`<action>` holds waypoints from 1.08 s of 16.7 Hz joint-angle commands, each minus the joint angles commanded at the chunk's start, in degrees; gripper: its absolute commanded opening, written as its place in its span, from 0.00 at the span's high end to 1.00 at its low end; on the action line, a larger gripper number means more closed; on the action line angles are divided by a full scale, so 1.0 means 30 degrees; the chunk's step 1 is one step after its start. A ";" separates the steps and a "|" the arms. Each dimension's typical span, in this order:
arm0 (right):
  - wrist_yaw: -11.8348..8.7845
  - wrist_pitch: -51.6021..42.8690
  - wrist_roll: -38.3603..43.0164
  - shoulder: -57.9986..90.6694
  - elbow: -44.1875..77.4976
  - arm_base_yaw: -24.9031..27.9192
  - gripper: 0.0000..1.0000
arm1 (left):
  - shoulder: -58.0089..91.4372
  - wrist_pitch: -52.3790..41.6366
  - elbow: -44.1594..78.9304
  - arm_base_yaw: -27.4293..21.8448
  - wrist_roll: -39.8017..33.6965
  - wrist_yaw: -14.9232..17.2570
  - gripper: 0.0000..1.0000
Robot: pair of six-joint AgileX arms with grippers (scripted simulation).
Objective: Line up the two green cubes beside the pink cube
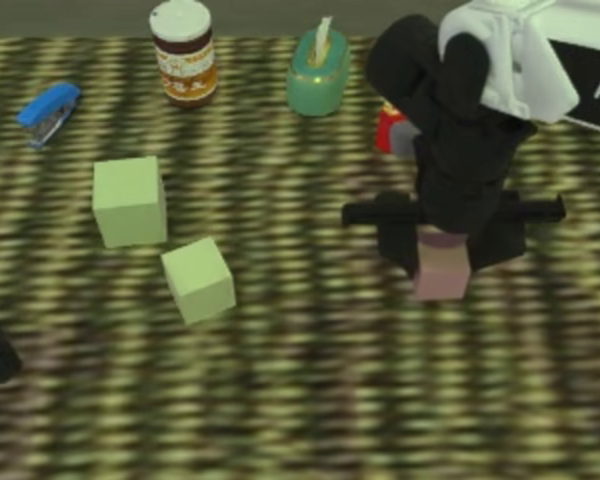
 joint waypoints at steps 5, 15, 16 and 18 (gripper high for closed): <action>-0.0029 0.0070 0.0100 0.0037 -0.0036 0.0011 1.00 | 0.0000 0.0000 0.0000 0.0000 0.0000 0.0000 0.00; 0.0017 0.4848 0.0186 0.1345 -0.3488 0.0153 1.00 | 0.0000 0.0000 0.0000 0.0000 0.0000 0.0000 0.00; 0.0017 0.4848 0.0186 0.1345 -0.3488 0.0153 1.00 | 0.0000 0.0000 0.0000 0.0000 0.0000 0.0000 0.00; 0.0017 0.4848 0.0186 0.1345 -0.3488 0.0153 1.00 | 0.0000 0.0000 0.0000 0.0000 0.0000 0.0000 0.00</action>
